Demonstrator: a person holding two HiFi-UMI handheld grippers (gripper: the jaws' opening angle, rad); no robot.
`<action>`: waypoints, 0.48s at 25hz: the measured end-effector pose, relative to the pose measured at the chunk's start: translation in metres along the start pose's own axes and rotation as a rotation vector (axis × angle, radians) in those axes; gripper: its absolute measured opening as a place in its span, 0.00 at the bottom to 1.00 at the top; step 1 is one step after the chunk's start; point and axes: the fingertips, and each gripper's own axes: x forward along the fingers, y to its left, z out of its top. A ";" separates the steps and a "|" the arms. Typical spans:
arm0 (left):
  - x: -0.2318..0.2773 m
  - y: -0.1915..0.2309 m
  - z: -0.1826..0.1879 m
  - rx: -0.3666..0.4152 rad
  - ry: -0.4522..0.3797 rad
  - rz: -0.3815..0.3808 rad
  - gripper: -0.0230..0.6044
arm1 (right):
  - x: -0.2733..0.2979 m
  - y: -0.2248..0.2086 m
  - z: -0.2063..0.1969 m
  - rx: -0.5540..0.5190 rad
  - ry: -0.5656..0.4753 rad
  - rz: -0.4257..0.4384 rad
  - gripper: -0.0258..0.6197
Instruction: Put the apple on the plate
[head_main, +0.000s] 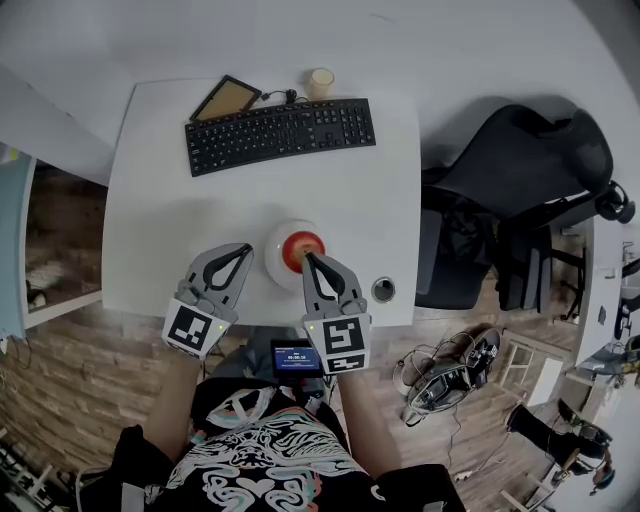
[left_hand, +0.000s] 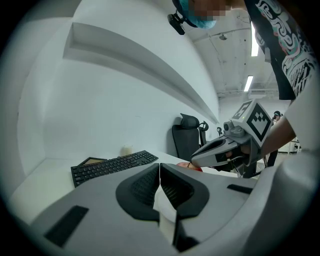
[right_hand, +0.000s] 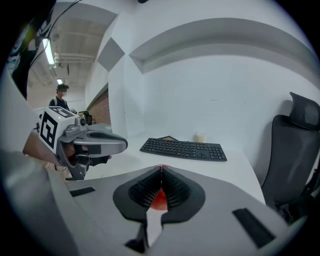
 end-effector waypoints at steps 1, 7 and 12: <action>0.000 0.000 -0.002 0.005 0.007 -0.002 0.06 | 0.000 0.000 -0.002 0.001 0.002 0.000 0.09; 0.002 -0.002 -0.008 -0.002 0.006 -0.003 0.06 | 0.003 0.000 -0.013 0.007 0.023 0.006 0.09; 0.005 -0.002 -0.018 -0.009 0.033 -0.008 0.06 | 0.010 -0.002 -0.025 0.014 0.049 0.011 0.09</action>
